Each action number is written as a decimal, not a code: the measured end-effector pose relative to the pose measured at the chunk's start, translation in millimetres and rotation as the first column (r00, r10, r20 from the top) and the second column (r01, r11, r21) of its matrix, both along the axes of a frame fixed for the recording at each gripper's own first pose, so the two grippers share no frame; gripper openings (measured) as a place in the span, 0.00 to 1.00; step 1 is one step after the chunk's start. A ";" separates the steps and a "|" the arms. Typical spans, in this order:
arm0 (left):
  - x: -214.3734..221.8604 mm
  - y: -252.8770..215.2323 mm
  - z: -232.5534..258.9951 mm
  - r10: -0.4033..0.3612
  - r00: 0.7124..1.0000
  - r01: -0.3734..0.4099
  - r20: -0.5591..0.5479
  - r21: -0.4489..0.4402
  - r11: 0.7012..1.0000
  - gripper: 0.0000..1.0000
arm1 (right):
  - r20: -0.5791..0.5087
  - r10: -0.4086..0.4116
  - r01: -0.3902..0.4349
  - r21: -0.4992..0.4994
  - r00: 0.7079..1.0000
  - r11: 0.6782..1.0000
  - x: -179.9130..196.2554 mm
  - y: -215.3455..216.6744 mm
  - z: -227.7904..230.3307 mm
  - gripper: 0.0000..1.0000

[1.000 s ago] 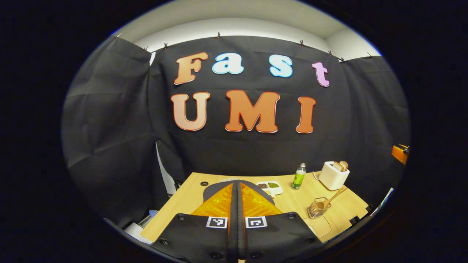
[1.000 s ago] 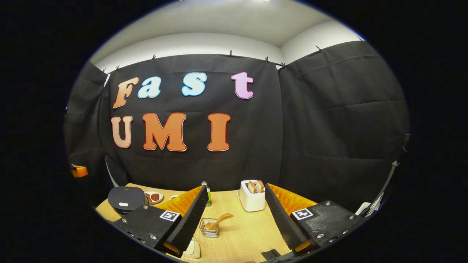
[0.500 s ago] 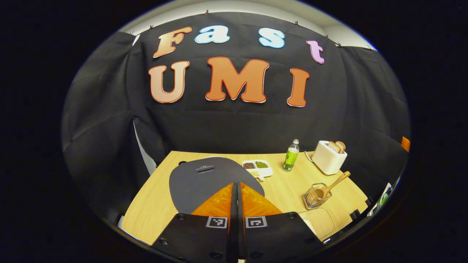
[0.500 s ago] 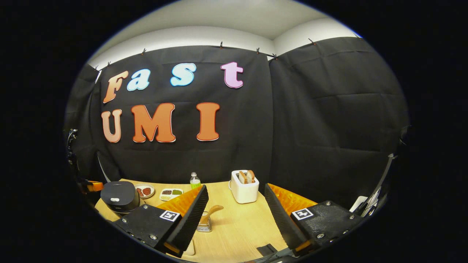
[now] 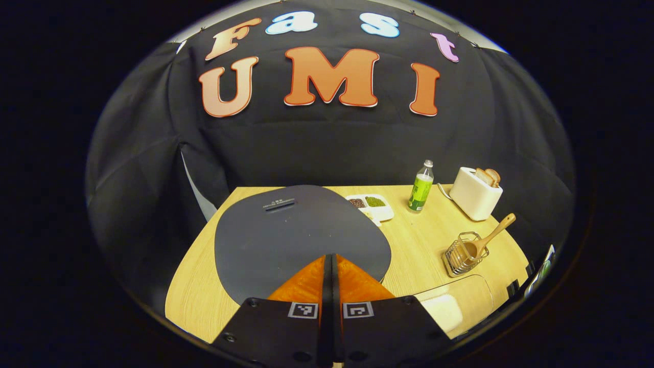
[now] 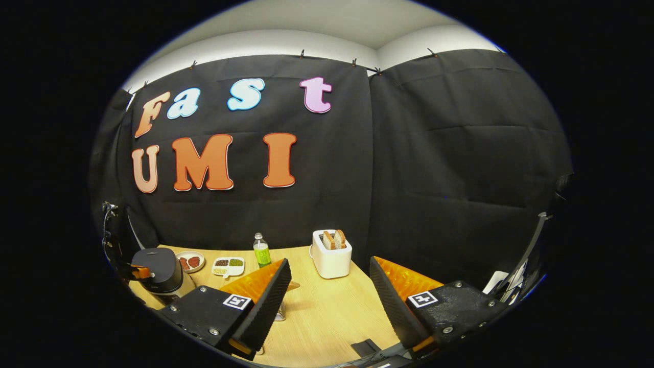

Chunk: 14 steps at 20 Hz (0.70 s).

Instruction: Close the left gripper, press the button to open the rice cooker; take a wooden spoon from the chopstick holder with the right hand, scoop a spoonful of rice and pour it into the rice cooker, then put the wooden spoon back into the chopstick holder.

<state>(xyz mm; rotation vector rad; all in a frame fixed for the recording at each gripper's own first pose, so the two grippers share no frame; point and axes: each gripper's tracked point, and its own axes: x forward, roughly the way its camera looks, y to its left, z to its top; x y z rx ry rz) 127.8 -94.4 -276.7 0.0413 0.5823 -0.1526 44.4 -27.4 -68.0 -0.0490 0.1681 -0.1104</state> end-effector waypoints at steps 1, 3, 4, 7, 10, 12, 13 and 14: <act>3.5 -1.3 4.1 0.001 1.000 -0.001 0.031 -0.004 1.000 0.04 | -0.002 -0.004 0.004 -0.001 1.000 1.000 1.7 -1.5 0.0 0.96; 3.6 0.6 0.1 0.016 1.000 -0.016 -0.002 -0.008 1.000 0.04 | -0.009 -0.006 0.006 0.004 1.000 1.000 5.9 -2.8 -3.6 0.96; 2.7 0.0 -3.4 0.021 1.000 -0.021 -0.008 -0.006 1.000 0.04 | -0.013 -0.008 0.008 0.010 1.000 1.000 7.8 -2.2 -6.2 0.96; -1.0 -2.2 -11.5 0.014 1.000 -0.013 -0.017 0.041 0.999 0.04 | -0.020 -0.001 0.002 0.037 1.000 0.999 10.3 1.6 -11.3 0.96; 0.3 -0.9 -4.8 0.038 0.999 -0.039 0.021 0.043 0.998 0.05 | -0.023 0.009 -0.008 0.052 1.000 0.999 9.6 3.5 -15.0 0.96; 1.5 -2.2 1.0 0.031 0.999 -0.032 0.024 0.030 0.999 0.05 | -0.017 0.010 -0.009 0.059 1.000 0.998 9.1 3.5 -13.1 0.96; 2.8 -3.0 5.3 0.028 0.999 -0.028 0.019 0.008 1.000 0.00 | -0.012 0.011 -0.010 0.066 1.000 0.998 8.5 3.8 -11.8 0.96; 1.3 -1.2 13.2 0.030 0.999 -0.030 0.020 -0.015 0.999 0.04 | -0.006 0.011 -0.011 0.074 1.000 0.997 8.7 3.8 -9.6 0.96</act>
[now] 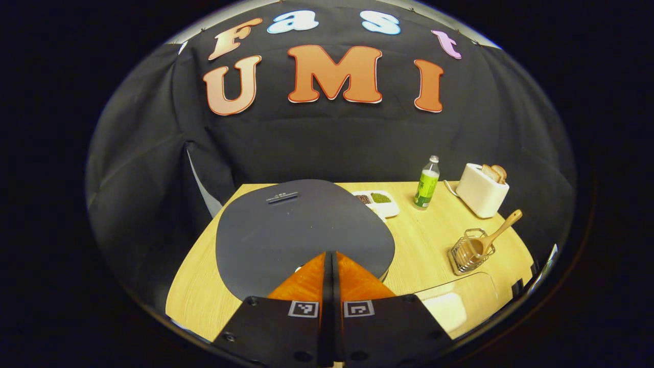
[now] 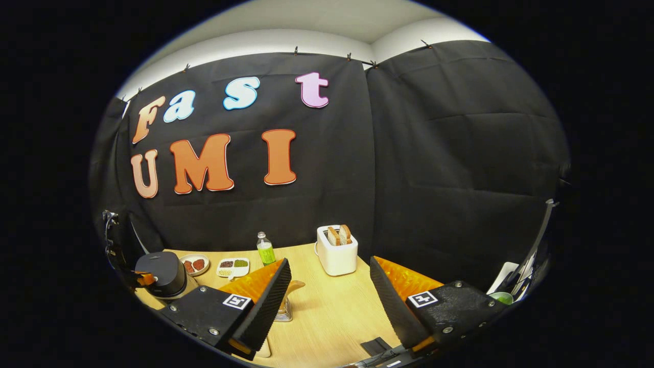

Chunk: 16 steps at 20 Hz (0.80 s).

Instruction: Close the left gripper, press the button to open the rice cooker; take a wooden spoon from the chopstick holder with the right hand, scoop a spoonful of rice and pour it into the rice cooker, then put the wooden spoon back into the chopstick holder.

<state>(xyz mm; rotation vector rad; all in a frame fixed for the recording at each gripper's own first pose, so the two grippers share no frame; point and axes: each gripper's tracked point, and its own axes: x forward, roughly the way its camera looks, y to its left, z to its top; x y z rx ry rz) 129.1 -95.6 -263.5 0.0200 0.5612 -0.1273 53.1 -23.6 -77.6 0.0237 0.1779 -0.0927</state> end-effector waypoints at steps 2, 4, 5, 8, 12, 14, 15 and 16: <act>8.7 6.9 38.4 0.008 0.997 -0.005 0.076 -0.029 1.000 0.00 | 0.009 0.003 -0.003 0.018 1.000 1.000 0.9 1.3 2.0 0.96; 15.0 21.5 85.3 0.018 0.984 -0.016 0.175 -0.013 1.000 0.00 | 0.016 0.012 -0.013 0.035 1.000 0.999 2.9 6.7 2.9 0.96; 15.8 30.1 107.8 0.035 0.975 -0.033 0.221 -0.013 0.999 0.04 | 0.021 0.016 -0.017 0.043 1.000 0.999 3.5 9.0 3.1 0.96; 4.6 46.4 160.0 0.069 0.946 -0.056 0.318 -0.051 0.997 0.04 | 0.029 0.027 -0.028 0.058 0.999 0.998 7.5 15.5 -0.5 0.95; -6.4 89.8 204.7 0.127 0.896 -0.125 0.426 -0.032 0.992 0.04 | 0.025 0.039 -0.040 0.068 0.999 0.997 22.2 25.4 -16.6 0.95; -14.8 99.6 211.4 0.143 0.883 -0.148 0.448 -0.025 0.989 0.04 | 0.019 0.057 -0.059 0.108 0.998 0.992 30.8 36.5 -25.0 0.95; -18.0 103.6 215.8 0.145 0.875 -0.152 0.462 -0.023 0.988 0.04 | 0.015 0.073 -0.075 0.140 0.997 0.987 35.8 44.5 -29.1 0.95; -21.9 109.0 218.9 0.147 0.870 -0.160 0.471 -0.012 0.987 0.04 | 0.014 0.086 -0.087 0.166 0.996 0.982 40.4 50.3 -33.7 0.95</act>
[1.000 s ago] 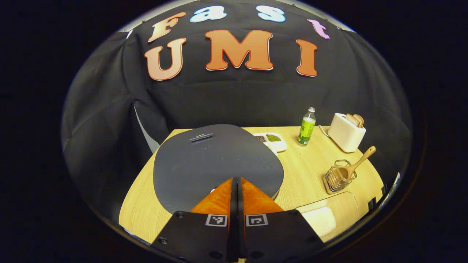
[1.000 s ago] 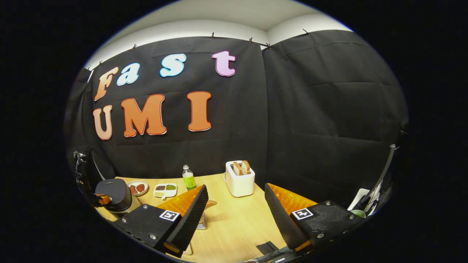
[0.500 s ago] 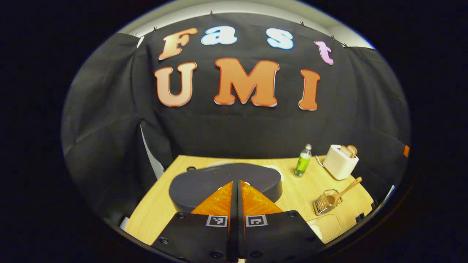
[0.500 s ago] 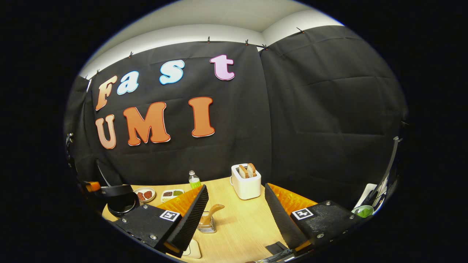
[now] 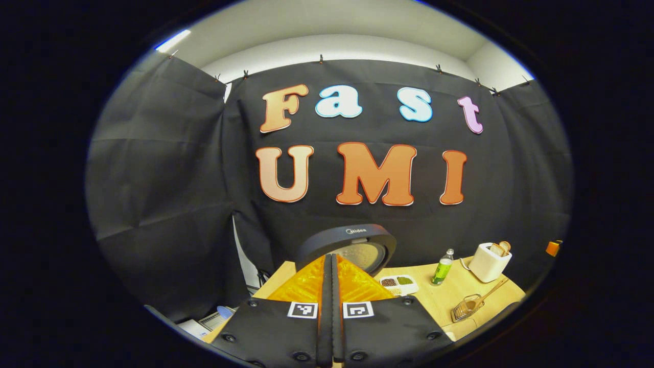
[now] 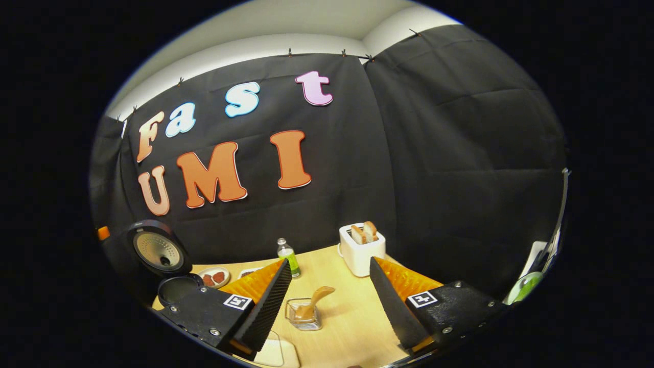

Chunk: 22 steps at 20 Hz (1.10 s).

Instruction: Close the left gripper, press the button to open the rice cooker; take a wooden spoon from the chopstick holder with the right hand, scoop a spoonful of rice and pour it into the rice cooker, then put the wooden spoon back into the chopstick holder.

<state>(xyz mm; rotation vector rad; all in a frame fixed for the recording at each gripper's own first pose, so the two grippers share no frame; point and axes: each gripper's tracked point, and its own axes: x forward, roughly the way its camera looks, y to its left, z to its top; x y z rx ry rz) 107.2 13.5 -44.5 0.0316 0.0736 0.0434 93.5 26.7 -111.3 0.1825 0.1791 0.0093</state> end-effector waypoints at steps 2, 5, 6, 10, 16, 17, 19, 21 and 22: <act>-7.6 10.1 6.5 0.016 1.000 -0.016 0.020 0.023 1.000 0.05 | -0.013 0.013 -0.013 0.015 1.000 1.000 12.3 8.2 -12.7 0.95; -21.6 15.7 13.0 0.022 1.000 -0.022 0.014 -0.003 1.000 0.33 | -0.040 0.018 -0.018 -0.007 0.999 1.000 30.1 15.8 -33.3 0.94; -25.0 20.5 17.5 0.032 0.999 -0.032 0.023 -0.017 0.999 0.36 | -0.054 0.019 -0.019 -0.006 0.998 1.000 34.8 17.9 -41.1 0.94; -38.7 38.5 27.5 0.071 0.996 -0.070 0.051 -0.024 0.997 0.60 | -0.123 0.026 -0.023 0.024 0.992 0.999 54.7 27.7 -76.4 0.94; -52.0 69.7 26.0 0.166 0.985 -0.165 0.052 -0.017 0.986 0.98 | -0.208 0.007 -0.001 0.031 0.978 1.000 81.7 32.2 -126.1 0.95; -52.6 73.1 24.7 0.179 0.983 -0.179 0.048 -0.014 0.984 0.99 | -0.226 0.005 0.002 0.028 0.974 1.000 83.6 32.8 -136.5 0.95; -56.6 78.0 20.2 0.204 0.978 -0.203 0.035 -0.019 0.979 1.00 | -0.268 0.005 0.005 0.036 0.963 0.999 88.3 33.6 -156.8 0.95; -57.5 82.7 12.0 0.231 0.973 -0.230 0.026 -0.034 0.973 0.99 | -0.311 0.021 -0.003 0.059 0.950 0.998 93.0 39.0 -177.6 0.95; -59.8 85.9 9.3 0.245 0.969 -0.244 0.020 -0.042 0.969 0.99 | -0.334 0.026 -0.003 0.067 0.942 0.998 94.7 41.4 -186.7 0.95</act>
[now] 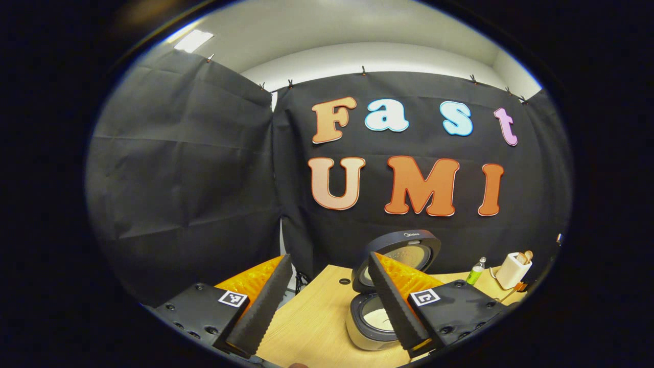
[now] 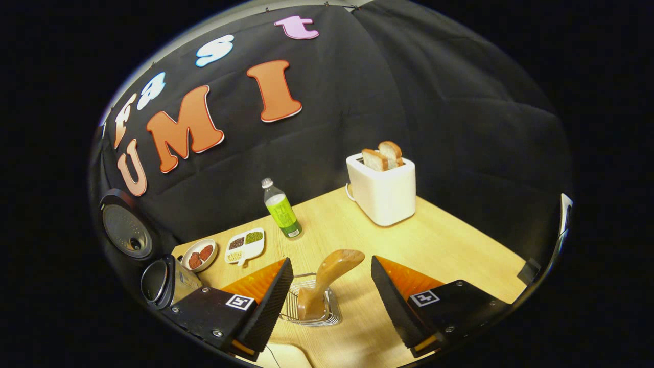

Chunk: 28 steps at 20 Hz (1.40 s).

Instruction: Close the left gripper, press the button to open the rice cooker; take a wooden spoon from the chopstick holder with the right hand, scoop a spoonful of rice and pour it into the rice cooker, then put the wooden spoon back into the chopstick holder.

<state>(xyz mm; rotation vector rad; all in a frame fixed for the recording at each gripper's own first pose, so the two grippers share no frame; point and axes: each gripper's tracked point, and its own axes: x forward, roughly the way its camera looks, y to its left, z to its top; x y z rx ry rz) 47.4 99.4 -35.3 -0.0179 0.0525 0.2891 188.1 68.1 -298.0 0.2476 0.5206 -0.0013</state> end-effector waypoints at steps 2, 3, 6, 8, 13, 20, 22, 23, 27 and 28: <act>-2.9 6.3 -4.7 0.026 1.000 -0.026 -0.011 -0.014 1.000 0.98 | -0.039 0.007 -0.006 0.008 0.999 1.000 4.2 3.0 -17.3 0.89; -5.0 8.4 -6.6 0.036 0.999 -0.036 -0.016 -0.019 0.999 0.98 | -0.051 0.012 -0.012 0.004 0.999 1.000 6.1 3.7 -23.9 0.77; -8.4 11.6 -14.2 0.051 0.998 -0.052 -0.035 -0.024 0.998 0.97 | -0.049 0.049 -0.048 0.017 0.998 0.999 12.7 13.4 -25.5 0.51; -10.4 13.0 -18.0 0.055 0.998 -0.056 -0.044 -0.028 0.998 0.98 | -0.047 0.071 -0.069 0.040 0.996 0.997 12.2 20.6 -22.7 0.41; -13.1 12.6 -19.9 0.045 0.998 -0.047 -0.049 -0.038 0.998 0.98 | -0.011 0.098 -0.098 0.006 0.995 0.995 12.9 31.9 -6.0 0.06; -17.9 18.8 -7.9 0.013 1.000 -0.013 -0.017 -0.051 0.999 1.00 | 0.140 0.135 -0.118 -0.119 0.981 0.986 -13.1 35.8 79.2 0.02; -23.3 25.0 -2.8 -0.001 1.000 0.000 -0.015 -0.055 0.998 0.97 | 0.172 0.165 -0.140 -0.148 0.971 0.979 -31.0 42.8 103.1 0.02; -23.4 26.2 -3.0 -0.008 1.000 0.007 -0.016 -0.060 0.998 0.97 | 0.182 0.186 -0.157 -0.162 0.966 0.974 -41.4 48.4 112.0 0.02; -24.8 32.8 -6.0 -0.033 0.999 0.032 -0.013 -0.078 0.996 0.99 | 0.200 0.276 -0.226 -0.238 0.940 0.945 -88.7 76.4 134.8 0.02; -25.4 34.8 -7.1 -0.038 0.999 0.036 -0.015 -0.079 0.996 0.99 | 0.194 0.296 -0.244 -0.252 0.935 0.936 -100.7 84.7 135.8 0.02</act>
